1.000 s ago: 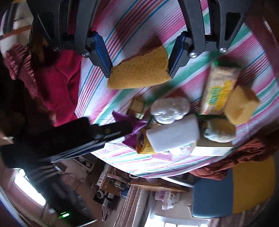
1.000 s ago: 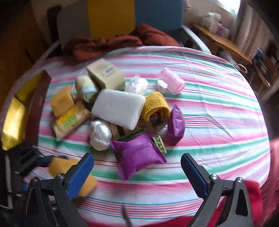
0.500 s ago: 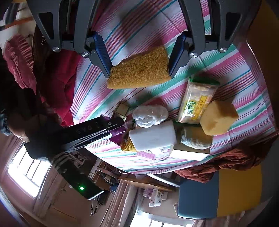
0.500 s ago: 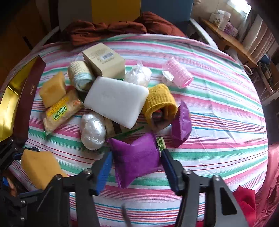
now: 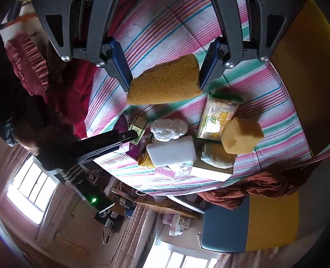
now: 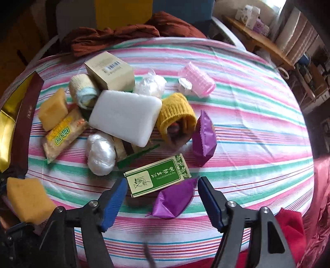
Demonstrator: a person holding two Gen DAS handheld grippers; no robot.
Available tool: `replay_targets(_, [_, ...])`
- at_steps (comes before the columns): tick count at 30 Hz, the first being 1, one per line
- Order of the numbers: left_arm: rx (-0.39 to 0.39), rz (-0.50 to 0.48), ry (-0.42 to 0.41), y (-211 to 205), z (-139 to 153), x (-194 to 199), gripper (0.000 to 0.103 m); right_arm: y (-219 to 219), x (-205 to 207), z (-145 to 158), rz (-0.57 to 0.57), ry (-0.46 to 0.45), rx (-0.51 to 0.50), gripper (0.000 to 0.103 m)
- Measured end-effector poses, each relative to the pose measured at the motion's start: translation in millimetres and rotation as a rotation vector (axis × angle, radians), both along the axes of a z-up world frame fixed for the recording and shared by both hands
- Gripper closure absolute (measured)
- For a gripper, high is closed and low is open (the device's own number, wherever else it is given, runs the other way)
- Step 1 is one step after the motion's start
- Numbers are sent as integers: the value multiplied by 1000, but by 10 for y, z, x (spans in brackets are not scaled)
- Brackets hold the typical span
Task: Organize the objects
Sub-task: 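Grasp the purple snack packet with the right tool while the left tool holds the sponge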
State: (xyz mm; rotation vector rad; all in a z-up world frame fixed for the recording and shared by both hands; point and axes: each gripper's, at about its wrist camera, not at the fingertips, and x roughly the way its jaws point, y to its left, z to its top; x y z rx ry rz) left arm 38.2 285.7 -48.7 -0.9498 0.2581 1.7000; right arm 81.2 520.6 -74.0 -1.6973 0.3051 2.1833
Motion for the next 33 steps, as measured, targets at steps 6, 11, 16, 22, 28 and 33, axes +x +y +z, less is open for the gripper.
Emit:
replay_targets(6, [15,11,8,-91,53,10,38,112,103,36,-74,2,-50,31])
replay_targets(11, [31,22,1,-156,91,-14,38,262,279,53,-203,23,-158,30])
replay_targets(16, [43,28,-8,-206,106,-26,37,388,310,-68,-341,39,-294,28])
replay_targets(22, [60,39,-1,-302,160,-40,37,394,236,-199,-367,40,-342,35])
replay_targets(28, [68,69,-12,-422,148,-103,36,244,284,-66,-306,74,-282,52])
replay_targets(33, [73,78,-12,-464,156,-117,36,95,401,155,-279,119,-213,71])
